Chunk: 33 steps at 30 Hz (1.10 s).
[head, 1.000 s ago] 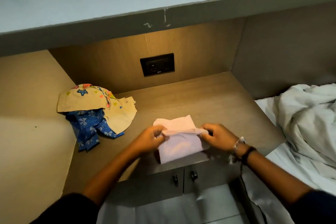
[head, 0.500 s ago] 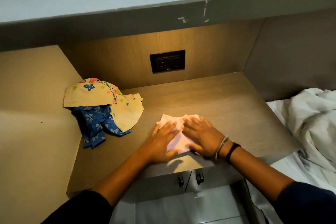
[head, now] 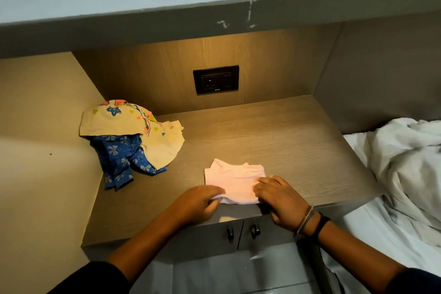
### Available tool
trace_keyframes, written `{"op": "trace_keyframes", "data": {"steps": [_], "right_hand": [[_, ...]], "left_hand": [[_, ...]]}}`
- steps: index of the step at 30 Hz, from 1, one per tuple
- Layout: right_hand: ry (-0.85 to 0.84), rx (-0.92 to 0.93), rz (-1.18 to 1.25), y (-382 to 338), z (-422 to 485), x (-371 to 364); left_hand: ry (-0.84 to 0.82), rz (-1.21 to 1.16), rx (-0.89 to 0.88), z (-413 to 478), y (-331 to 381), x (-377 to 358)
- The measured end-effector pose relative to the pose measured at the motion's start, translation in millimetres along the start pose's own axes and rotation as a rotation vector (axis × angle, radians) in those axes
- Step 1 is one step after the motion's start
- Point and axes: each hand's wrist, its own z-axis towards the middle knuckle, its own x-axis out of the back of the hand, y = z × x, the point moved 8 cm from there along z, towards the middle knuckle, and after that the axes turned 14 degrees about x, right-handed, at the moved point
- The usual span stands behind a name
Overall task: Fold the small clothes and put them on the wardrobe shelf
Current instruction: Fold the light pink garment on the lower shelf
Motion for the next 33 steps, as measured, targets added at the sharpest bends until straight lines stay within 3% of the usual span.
{"op": "trace_keyframes", "data": {"steps": [4, 7, 10, 12, 13, 17, 20, 21, 23, 26, 30, 33], "right_hand": [[0.168, -0.271, 0.516, 30, 5, 14], [0.168, -0.454, 0.656, 60, 23, 8], [-0.050, -0.623, 0.614, 77, 35, -16], [-0.157, -0.633, 0.368, 78, 39, -20], [-0.123, -0.604, 0.223, 76, 42, -14], [0.101, -0.289, -0.118, 34, 55, 3], [-0.102, -0.065, -0.087, 4, 57, -32], [-0.202, -0.059, -0.035, 1, 54, -46], [-0.314, -0.108, 0.049, 4, 49, -63], [-0.326, -0.180, 0.146, 7, 53, -66], [-0.209, -0.335, 0.301, 20, 65, -45], [-0.119, -0.499, 0.270, 31, 68, -34]], "left_hand": [[-0.064, -0.438, 0.230, 20, -13, 38], [-0.090, -0.650, 0.378, 38, -29, 51], [-0.065, -0.515, 0.502, 49, -45, 39], [0.020, -0.475, 0.552, 47, -52, 32], [0.083, -0.443, 0.557, 46, -53, 32], [0.402, -0.285, 0.590, 27, -52, 45], [0.635, -0.062, 0.446, 11, -24, 46], [0.616, 0.051, 0.349, 10, -12, 39], [0.427, 0.267, 0.217, 14, -6, 10], [0.238, 0.264, 0.306, 22, -32, -7], [0.339, 0.272, 0.353, 25, -26, 10], [0.485, -0.068, 0.665, -3, -30, 13]]}}
